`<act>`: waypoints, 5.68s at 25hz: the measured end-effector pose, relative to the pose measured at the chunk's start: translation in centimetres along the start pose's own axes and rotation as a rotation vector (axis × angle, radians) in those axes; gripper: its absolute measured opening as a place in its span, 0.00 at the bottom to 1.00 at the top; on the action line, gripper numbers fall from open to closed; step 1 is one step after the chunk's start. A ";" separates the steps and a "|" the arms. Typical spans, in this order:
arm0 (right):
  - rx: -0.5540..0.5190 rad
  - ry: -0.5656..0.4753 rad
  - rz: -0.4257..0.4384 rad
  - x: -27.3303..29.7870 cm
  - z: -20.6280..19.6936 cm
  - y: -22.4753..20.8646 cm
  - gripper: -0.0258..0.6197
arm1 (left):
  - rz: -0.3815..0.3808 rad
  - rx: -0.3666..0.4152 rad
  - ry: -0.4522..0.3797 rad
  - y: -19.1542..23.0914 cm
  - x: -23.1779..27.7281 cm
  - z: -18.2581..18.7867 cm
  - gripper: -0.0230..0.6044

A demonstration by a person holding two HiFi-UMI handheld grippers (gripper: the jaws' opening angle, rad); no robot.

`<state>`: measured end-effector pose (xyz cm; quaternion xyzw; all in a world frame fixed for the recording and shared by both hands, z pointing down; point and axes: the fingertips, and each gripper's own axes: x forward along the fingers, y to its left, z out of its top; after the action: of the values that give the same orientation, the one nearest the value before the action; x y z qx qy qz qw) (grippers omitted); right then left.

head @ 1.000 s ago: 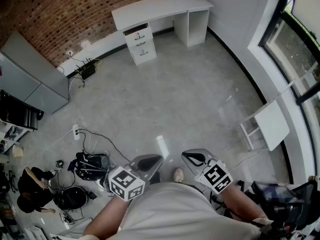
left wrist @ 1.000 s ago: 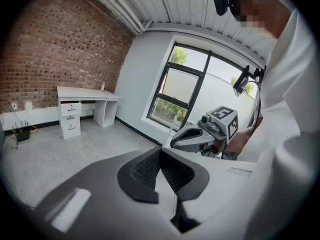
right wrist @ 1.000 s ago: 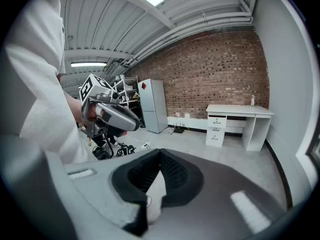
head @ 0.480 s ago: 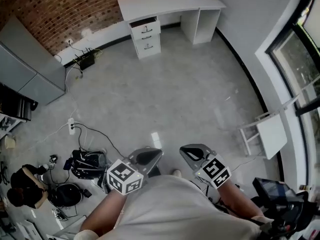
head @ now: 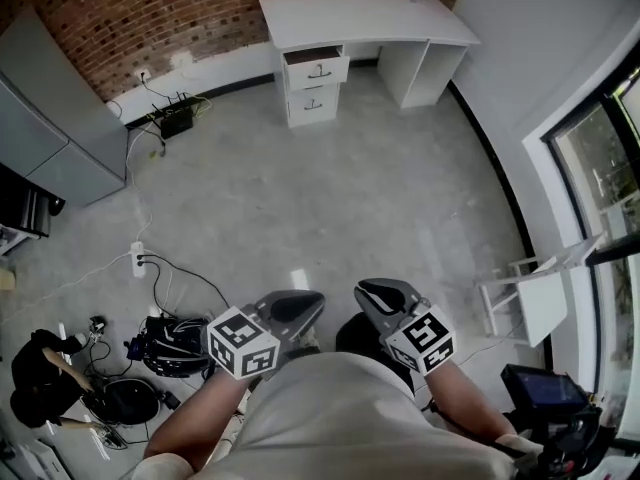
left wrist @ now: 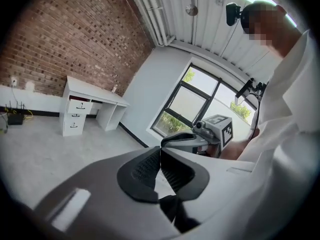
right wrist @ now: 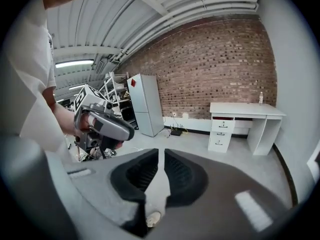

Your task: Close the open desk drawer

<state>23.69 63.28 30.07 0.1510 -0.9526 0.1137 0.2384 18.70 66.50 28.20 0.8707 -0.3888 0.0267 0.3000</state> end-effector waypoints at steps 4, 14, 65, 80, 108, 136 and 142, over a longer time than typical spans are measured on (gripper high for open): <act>-0.032 0.021 0.025 3.7 2.2 -1.5 0.08 | 0.005 -0.022 -0.028 3.6 0.2 2.1 0.09; -0.014 -0.006 0.099 14.0 9.1 -13.2 0.08 | 0.088 -0.015 -0.033 14.9 4.8 10.5 0.11; 1.096 -0.114 -0.086 64.5 8.3 -71.0 0.08 | -0.194 0.063 0.338 64.4 33.6 37.2 0.05; 1.442 -0.347 -0.060 73.5 2.5 -77.8 0.10 | -0.268 0.133 0.374 68.1 41.7 36.0 0.05; 1.563 -0.545 -0.006 80.4 3.1 -81.2 0.09 | -0.322 -0.036 0.291 75.3 43.0 35.0 0.05; 1.520 -0.640 0.041 80.5 5.7 -85.4 0.08 | -0.309 -0.091 0.176 74.5 43.6 32.1 0.05; 1.516 -0.659 0.049 79.6 6.1 -86.0 0.08 | -0.310 -0.092 0.172 72.9 43.8 31.5 0.05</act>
<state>-16.36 -36.90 76.13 0.2758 -0.6414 0.6805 -0.2224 -7.24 -17.36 51.24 0.9000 -0.2237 0.0369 0.3723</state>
